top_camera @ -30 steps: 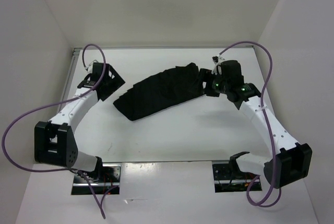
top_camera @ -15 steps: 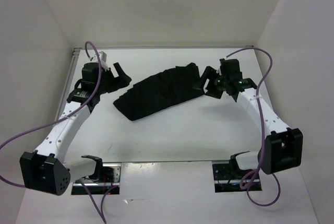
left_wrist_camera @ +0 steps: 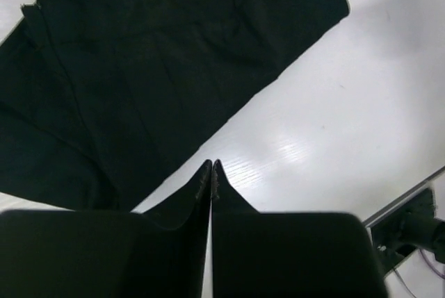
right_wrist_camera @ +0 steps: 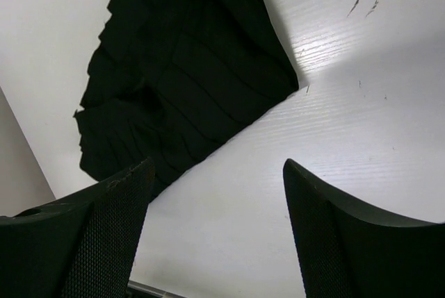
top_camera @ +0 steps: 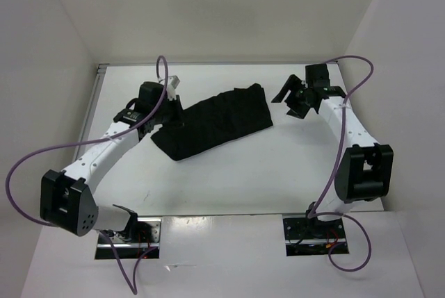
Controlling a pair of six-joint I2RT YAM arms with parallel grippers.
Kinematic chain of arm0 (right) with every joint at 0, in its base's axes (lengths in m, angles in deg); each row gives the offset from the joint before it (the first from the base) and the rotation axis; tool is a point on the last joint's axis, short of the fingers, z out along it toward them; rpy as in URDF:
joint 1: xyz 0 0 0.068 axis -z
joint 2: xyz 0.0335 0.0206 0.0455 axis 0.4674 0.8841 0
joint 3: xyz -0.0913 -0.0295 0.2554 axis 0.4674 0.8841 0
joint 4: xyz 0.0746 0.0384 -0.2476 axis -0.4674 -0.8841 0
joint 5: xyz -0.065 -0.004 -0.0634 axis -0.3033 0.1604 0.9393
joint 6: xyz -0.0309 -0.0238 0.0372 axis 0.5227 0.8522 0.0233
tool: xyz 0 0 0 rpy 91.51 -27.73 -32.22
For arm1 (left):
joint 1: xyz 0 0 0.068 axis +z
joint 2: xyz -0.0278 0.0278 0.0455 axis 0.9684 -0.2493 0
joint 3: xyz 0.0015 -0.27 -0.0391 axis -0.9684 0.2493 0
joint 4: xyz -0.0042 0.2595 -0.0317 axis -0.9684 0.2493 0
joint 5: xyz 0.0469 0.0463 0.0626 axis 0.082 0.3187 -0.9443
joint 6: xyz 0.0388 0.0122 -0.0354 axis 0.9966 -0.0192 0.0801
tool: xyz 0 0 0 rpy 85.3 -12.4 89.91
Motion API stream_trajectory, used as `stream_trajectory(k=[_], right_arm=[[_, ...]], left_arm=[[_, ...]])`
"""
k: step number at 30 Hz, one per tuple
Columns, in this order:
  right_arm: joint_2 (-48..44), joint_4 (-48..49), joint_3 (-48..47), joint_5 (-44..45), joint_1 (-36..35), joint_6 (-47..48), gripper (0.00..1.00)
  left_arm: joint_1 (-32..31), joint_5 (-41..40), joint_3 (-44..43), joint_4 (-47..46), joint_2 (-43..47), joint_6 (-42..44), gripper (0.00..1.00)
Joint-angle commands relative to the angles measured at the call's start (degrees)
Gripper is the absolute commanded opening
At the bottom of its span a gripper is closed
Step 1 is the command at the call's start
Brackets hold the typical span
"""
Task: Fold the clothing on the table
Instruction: Fold the skirt
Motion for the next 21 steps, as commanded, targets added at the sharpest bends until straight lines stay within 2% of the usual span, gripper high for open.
stream_trajectory(k=[1,4,6,7,8,9,11,12,13,16,18,19,20,21], right_arm=[[-2.72,1.51,0.06,-0.4,2.46,0.77,0.79],[-2.02,0.98,1.37,1.26,5.89,3.67,0.79],[-0.28,0.98,1.38,0.57,7.56,5.17,0.79],[0.61,0.98,1.38,0.56,8.09,6.66,0.79],[1.66,0.98,1.38,-0.13,8.71,7.28,0.79],[2.89,0.98,0.6,-0.14,8.71,7.81,0.79],[6.75,0.98,-0.99,-1.54,8.71,8.87,0.79],[9.38,0.98,-2.3,-2.24,8.71,9.57,0.79],[10.54,0.98,-3.01,-2.25,8.71,9.57,0.79],[14.39,1.5,-5.29,-2.95,9.24,9.57,0.79],[16.25,2.11,-7.13,-3.48,9.76,10.19,0.79],[18.26,2.12,-7.67,-4.7,10.29,10.19,0.79],[19.24,2.64,-8.54,-5.75,10.3,10.8,0.79],[20.29,2.65,-9.07,-6.9,10.3,10.8,0.79]], left_arm=[[0.0,-0.43,-6.03,0.68,-2.87,1.53,0.0],[-1.14,-0.43,-9.47,1.48,-6.73,2.67,0.0],[-1.14,0.7,-11.75,0.08,-9.54,2.67,0.11],[-1.14,1.59,-12.54,-0.45,-10.51,2.67,0.21],[-1.75,2.12,-13.16,-1.68,-12.52,2.67,0.42],[-2.28,2.12,-13.86,-2.3,-13.5,1.98,0.49],[-3.07,2.13,-15.71,-4.14,-15.87,1.36,0.76],[-3.86,0.82,-15.72,-4.93,-16.49,1.35,0.86],[-3.87,-0.07,-16.76,-5.55,-17.19,0.75,0.88],[-4.4,-2.79,-18.35,-7.74,-21.23,-0.04,0.88],[-5.62,-2.8,-19.41,-9.33,-23.17,-0.75,0.75],[-5.63,-4.1,-20.02,-11.51,-25.27,-2.15,0.42],[-6.5,-4.9,-20.98,-12.14,-26.59,-2.77,0.25],[-7.38,-5.78,-21.95,-12.15,-28.0,-3.47,0.13]])
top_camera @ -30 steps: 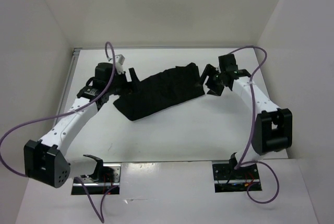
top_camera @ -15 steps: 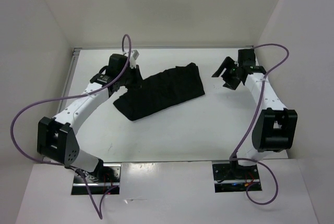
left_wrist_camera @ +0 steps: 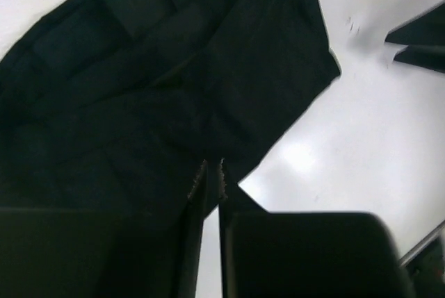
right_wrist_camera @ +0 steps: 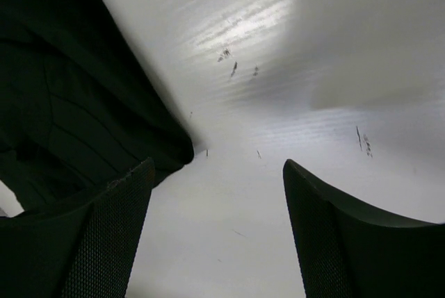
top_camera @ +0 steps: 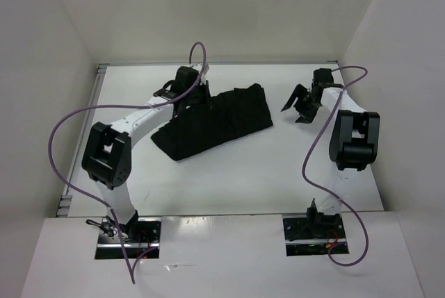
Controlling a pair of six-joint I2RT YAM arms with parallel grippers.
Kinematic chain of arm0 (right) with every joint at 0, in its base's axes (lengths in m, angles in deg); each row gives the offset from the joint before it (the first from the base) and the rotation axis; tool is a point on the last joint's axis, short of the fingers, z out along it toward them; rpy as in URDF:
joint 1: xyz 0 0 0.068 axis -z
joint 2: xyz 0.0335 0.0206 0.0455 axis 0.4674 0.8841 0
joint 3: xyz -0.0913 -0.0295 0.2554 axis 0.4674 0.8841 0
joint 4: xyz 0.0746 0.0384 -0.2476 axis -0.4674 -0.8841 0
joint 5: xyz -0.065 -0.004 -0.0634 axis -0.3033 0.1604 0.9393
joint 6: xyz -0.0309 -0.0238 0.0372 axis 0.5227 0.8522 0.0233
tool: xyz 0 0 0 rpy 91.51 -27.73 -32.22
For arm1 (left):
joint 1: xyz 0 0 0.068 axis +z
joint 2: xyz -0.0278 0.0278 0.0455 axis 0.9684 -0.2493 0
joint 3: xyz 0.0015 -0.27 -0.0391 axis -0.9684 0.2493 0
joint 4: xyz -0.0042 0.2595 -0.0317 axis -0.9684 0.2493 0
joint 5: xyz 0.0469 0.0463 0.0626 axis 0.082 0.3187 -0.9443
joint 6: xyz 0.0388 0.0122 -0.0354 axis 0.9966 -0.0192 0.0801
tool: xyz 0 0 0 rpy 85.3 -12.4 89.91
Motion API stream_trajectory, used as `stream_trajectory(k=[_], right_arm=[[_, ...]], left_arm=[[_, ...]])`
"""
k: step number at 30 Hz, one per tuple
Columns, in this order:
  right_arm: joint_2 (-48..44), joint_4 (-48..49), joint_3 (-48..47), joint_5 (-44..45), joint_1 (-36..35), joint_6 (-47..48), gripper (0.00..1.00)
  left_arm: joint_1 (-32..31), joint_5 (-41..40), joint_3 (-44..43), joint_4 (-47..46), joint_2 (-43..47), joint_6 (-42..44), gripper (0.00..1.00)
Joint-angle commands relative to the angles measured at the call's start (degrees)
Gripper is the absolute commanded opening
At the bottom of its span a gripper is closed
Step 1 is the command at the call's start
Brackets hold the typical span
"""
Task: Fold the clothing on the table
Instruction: Fold the skirt
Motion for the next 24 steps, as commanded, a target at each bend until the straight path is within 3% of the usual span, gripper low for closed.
stream_trajectory(k=[1,2,9,17,24], right_arm=[[3.16,3.25,-4.42,-4.82,0.83,1.82,0.79],[3.78,3.26,-4.95,-5.8,0.83,2.34,0.79],[8.97,5.9,-5.65,-14.68,0.83,4.98,0.79],[14.77,6.51,-7.15,-20.57,-5.48,9.64,0.79],[19.51,7.04,-10.84,-23.64,-9.88,10.35,0.71]], left_arm=[[-1.48,-3.51,-4.49,-5.28,-5.92,-3.06,0.05],[-2.01,-4.04,-5.54,-5.28,-7.26,-3.07,0.0],[-2.54,-3.44,-8.45,-4.14,-13.94,-5.71,0.0],[-2.54,-2.81,-7.31,-4.14,-14.48,-7.55,0.0],[-2.54,-2.21,-6.7,-3.53,-13.25,-7.55,0.0]])
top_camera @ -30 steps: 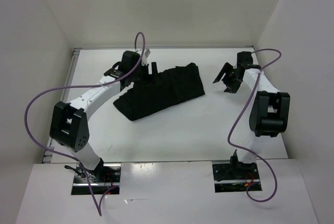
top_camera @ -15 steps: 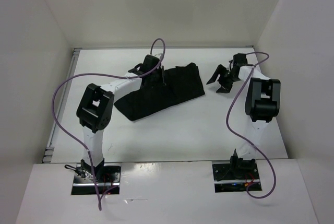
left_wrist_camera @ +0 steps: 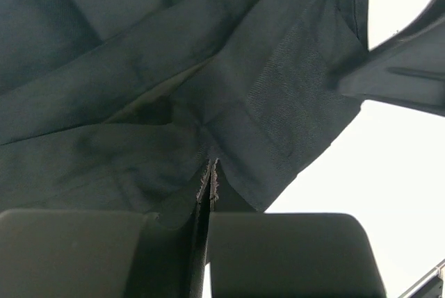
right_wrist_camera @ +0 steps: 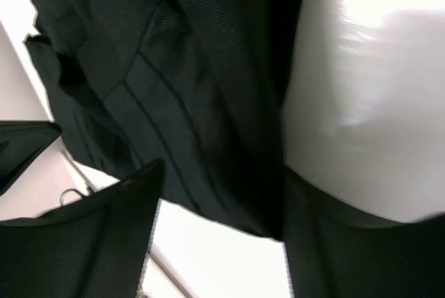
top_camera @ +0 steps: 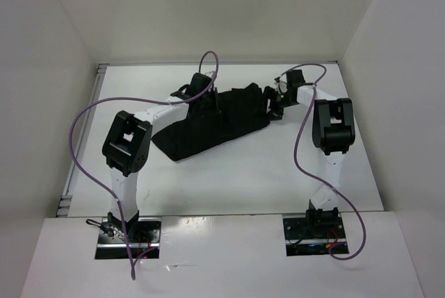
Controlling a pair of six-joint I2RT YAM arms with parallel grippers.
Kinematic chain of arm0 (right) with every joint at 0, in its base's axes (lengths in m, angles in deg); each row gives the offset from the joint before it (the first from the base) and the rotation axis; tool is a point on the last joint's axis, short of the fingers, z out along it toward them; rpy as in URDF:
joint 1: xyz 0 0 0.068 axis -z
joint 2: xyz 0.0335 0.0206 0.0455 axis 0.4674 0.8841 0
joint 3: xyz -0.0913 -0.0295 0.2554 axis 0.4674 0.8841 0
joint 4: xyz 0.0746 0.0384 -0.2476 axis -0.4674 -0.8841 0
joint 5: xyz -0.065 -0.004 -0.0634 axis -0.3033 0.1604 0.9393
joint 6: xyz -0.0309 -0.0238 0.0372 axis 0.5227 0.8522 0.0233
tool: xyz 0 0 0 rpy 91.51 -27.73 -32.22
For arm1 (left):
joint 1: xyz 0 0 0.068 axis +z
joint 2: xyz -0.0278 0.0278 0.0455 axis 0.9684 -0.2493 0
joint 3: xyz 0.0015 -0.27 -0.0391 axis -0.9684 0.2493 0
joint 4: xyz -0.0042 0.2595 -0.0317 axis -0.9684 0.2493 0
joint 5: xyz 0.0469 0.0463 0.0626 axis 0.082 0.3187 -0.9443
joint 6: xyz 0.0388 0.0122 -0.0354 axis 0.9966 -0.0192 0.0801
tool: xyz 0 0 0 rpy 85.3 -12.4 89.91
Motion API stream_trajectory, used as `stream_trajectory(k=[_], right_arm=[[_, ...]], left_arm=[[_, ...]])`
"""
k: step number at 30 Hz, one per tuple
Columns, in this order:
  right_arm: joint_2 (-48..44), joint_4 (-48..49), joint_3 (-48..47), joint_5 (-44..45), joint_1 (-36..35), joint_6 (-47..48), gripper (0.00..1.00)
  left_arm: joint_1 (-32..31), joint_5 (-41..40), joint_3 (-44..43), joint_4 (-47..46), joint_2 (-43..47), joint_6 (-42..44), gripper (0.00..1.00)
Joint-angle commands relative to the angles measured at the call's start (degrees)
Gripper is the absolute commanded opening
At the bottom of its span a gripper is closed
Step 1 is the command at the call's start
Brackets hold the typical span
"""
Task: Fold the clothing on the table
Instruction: Fold the skirt
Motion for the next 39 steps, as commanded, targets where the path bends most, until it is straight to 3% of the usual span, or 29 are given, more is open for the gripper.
stream_trajectory(k=[1,3,4,5,6,12,17,25,32,39], right_arm=[[3.37,1.27,-2.25,-1.42,-2.96,2.17,0.66],[4.68,1.27,-2.25,-5.09,-4.19,2.69,0.52],[4.69,-0.82,-2.25,-6.16,-5.24,2.7,0.25],[3.99,-0.84,-2.25,-6.17,-5.78,2.7,0.07],[1.11,-0.84,1.4,-3.04,-5.78,1.39,0.0],[-14.62,-3.21,19.67,8.14,-6.48,-7.4,0.0],[-27.19,-0.5,32.09,10.09,-7.01,-15.12,0.0],[-29.24,0.13,33.96,11.67,-7.54,-18.31,0.0],[-29.76,0.65,34.57,12.2,-8.07,-19.54,0.0],[-30.99,0.13,33.43,14.04,-8.07,-20.07,0.0]], left_arm=[[0.11,1.34,0.17,-1.12,1.09,-0.95,0.0],[0.11,2.82,0.69,-0.07,1.62,-0.43,0.0],[0.11,3.36,1.31,-0.07,2.31,-0.42,0.0],[0.11,3.37,1.84,0.63,3.02,0.19,0.0],[0.11,3.97,3.06,0.64,3.02,0.8,0.0],[0.11,4.6,6.94,1.25,5.66,2.04,0.0],[0.11,5.21,7.47,3.62,5.66,3.18,0.0],[-0.42,9.07,2.98,18.12,12.32,4.32,0.02],[-2.35,11.89,9.91,26.91,16.74,4.94,0.03],[-4.55,-0.57,18.44,28.23,15.95,0.81,0.0]])
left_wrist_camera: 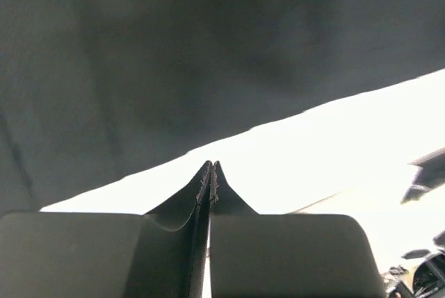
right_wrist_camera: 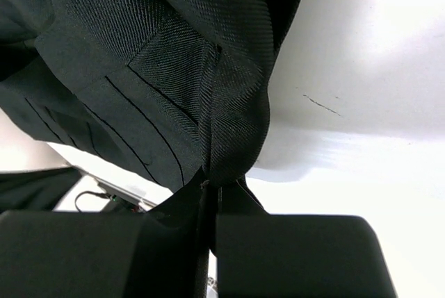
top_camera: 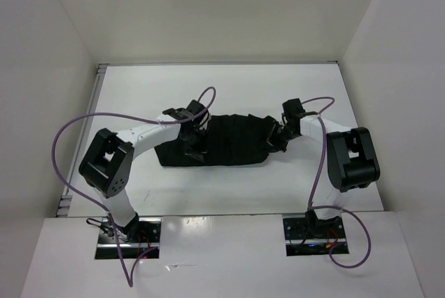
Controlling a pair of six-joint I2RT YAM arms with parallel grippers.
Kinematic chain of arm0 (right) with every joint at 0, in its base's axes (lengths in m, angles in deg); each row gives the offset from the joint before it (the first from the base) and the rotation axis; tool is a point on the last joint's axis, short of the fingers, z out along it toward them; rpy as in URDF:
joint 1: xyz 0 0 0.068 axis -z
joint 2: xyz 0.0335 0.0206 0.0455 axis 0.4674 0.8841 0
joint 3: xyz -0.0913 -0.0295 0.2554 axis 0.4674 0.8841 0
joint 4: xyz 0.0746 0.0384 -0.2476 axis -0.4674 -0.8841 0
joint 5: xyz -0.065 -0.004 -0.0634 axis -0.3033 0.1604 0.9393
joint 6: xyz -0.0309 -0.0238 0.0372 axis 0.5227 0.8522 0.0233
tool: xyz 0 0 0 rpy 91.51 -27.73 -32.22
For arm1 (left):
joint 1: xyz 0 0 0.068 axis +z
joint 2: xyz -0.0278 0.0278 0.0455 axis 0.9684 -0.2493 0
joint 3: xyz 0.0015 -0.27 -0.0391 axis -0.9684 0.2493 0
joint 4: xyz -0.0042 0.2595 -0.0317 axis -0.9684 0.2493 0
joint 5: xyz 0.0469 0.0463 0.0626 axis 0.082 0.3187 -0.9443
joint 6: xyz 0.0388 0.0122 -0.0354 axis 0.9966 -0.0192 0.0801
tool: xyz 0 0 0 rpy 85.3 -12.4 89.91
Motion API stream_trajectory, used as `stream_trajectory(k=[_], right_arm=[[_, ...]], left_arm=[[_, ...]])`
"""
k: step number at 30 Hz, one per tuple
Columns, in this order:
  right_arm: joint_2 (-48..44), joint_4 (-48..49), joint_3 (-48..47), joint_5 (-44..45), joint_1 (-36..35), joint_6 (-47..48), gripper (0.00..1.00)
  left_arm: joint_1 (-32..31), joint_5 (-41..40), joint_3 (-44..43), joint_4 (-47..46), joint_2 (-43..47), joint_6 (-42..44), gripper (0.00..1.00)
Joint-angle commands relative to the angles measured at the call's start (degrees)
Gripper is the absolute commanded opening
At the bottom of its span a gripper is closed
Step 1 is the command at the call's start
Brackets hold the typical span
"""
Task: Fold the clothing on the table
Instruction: Fold the skirt
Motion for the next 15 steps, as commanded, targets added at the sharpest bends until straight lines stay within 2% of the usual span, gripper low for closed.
stream_trajectory(k=[1,6,10,15], right_arm=[[-3.76,0.28,-1.45,1.54,-0.64,-1.44,0.0],[-6.48,-0.25,-0.23,2.07,-0.64,-2.06,0.0],[-7.72,-0.25,2.58,2.07,-0.64,-3.55,0.0],[-8.77,-0.78,3.99,3.65,-0.64,-4.61,0.0]], left_arm=[[-0.05,-10.04,1.97,3.08,-1.78,-2.77,0.0],[0.48,-14.03,-0.74,1.5,-8.28,-3.4,0.0],[0.48,-14.03,-7.85,-0.44,-13.64,-2.53,0.0],[0.48,-14.56,-21.99,-0.44,-21.38,-1.29,0.0]])
